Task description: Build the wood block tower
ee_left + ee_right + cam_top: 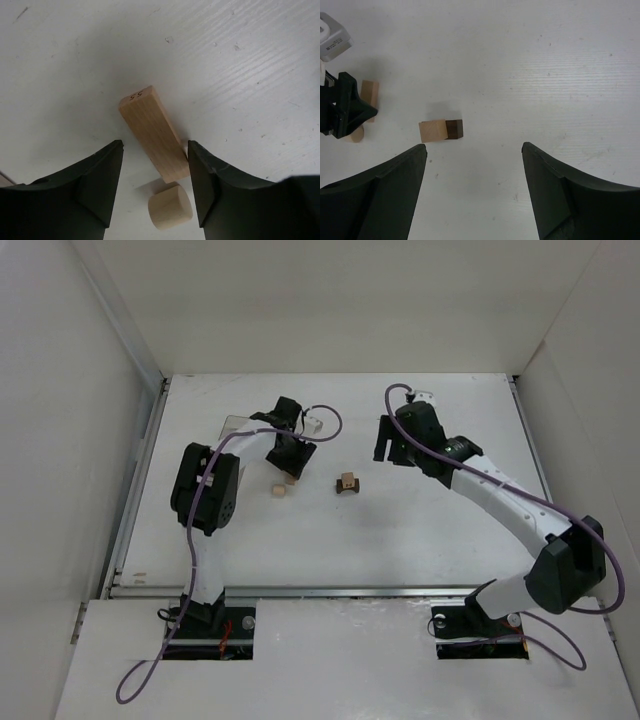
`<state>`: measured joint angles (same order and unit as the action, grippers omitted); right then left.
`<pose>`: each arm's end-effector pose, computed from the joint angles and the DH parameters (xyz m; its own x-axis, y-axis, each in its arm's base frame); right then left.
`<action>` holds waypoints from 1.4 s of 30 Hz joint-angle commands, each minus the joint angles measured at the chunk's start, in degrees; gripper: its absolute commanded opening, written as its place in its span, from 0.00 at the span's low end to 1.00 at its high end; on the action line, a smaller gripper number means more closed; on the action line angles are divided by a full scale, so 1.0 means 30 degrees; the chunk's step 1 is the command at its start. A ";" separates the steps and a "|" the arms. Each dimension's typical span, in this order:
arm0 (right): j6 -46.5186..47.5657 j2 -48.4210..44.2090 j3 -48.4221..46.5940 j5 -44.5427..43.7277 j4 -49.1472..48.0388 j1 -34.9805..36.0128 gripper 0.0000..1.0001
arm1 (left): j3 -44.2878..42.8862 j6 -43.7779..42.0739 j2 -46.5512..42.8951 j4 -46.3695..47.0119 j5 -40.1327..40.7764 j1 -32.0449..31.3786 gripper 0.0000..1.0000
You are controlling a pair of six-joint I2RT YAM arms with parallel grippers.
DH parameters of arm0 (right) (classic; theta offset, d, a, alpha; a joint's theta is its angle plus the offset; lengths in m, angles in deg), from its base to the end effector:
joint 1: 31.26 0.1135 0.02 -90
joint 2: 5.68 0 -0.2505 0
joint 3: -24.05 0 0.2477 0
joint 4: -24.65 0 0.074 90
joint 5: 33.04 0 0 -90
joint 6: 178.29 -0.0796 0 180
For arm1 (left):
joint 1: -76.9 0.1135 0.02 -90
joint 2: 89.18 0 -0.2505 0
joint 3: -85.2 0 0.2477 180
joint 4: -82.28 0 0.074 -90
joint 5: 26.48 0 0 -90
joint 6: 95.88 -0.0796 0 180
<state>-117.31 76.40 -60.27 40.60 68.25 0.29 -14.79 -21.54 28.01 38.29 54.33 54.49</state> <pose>0.3065 0.1619 0.2719 -0.6486 0.1480 -0.7466 -0.0083 0.9795 0.2014 0.4062 -0.1813 0.1294 -0.6592 0.5601 -0.5018 0.6495 0.7603 -0.0047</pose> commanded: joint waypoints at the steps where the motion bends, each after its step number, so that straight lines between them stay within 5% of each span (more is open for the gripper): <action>1: -0.0260 -0.0789 0.0026 -0.0318 -0.0984 -0.0290 0.82 | -0.0404 0.0357 -0.0156 -0.0320 0.0749 -0.0144 0.50; 8: 0.0090 -0.0789 0.0026 -0.0318 -0.1160 -0.0292 0.82 | -0.0434 -0.0520 -0.0156 -0.0115 0.0749 -0.0527 0.00; 16: 0.2111 -0.0965 -0.0150 0.0705 -0.0899 -0.1608 0.82 | -0.5462 -0.3975 -0.1091 -0.3276 -0.0713 -0.1257 0.00; 23: 0.3576 -0.2166 0.0376 0.2023 -0.0720 -0.4241 0.82 | -0.7231 -0.6932 -0.1855 -0.5765 -0.1624 -0.4127 0.00; 42: 0.5219 -0.4010 0.2282 0.5422 -0.0896 -0.8232 0.82 | -0.8871 -0.6819 0.0720 -0.7642 -0.0364 -0.7265 0.00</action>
<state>-102.84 67.14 -53.56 54.68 67.82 -23.60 -39.03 -40.36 29.21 18.92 52.23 33.33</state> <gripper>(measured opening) 0.823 0.256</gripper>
